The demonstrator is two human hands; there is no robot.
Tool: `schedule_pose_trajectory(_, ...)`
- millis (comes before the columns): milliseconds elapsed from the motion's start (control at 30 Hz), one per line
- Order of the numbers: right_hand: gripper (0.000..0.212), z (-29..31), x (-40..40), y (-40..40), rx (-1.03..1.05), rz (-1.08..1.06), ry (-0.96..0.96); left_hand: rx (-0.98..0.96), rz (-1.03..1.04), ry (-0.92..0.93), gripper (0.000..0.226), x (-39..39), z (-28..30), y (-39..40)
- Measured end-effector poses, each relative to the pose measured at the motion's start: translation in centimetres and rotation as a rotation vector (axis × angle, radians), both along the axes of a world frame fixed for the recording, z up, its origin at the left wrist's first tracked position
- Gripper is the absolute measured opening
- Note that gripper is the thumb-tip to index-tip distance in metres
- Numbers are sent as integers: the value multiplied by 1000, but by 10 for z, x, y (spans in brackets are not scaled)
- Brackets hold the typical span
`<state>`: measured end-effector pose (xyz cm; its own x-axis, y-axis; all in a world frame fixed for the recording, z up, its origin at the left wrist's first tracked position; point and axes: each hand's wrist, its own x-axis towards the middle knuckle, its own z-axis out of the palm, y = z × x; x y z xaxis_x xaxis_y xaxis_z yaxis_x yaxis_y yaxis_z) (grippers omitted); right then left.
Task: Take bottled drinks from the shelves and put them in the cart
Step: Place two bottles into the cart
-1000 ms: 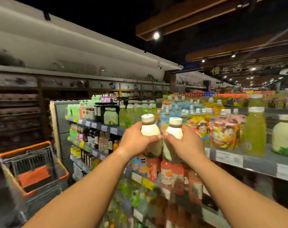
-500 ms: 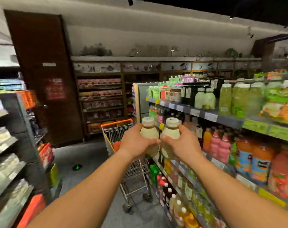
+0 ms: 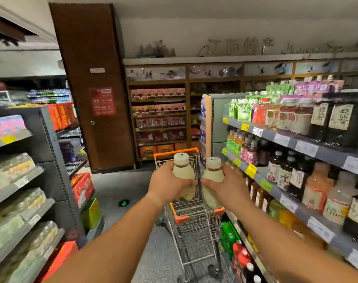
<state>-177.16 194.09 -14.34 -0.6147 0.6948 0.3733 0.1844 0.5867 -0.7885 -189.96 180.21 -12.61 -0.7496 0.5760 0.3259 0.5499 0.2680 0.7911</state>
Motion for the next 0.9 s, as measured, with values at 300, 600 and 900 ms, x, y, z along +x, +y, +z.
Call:
schedule_pose_trajectory(300, 46, -52, -198, 114, -33, -50, -64, -127, 9, 48, 51, -189, -55, 117)
schedule_pose_trajectory(600, 44, -128, -364, 225, -160, -110, -103, -252, -11, -48, 54, -358, -132, 252)
schedule_pose_trajectory(900, 56, -233, -496, 364, -161, -158, -241, -362, -7, -121, 56, -484, -232, 388)
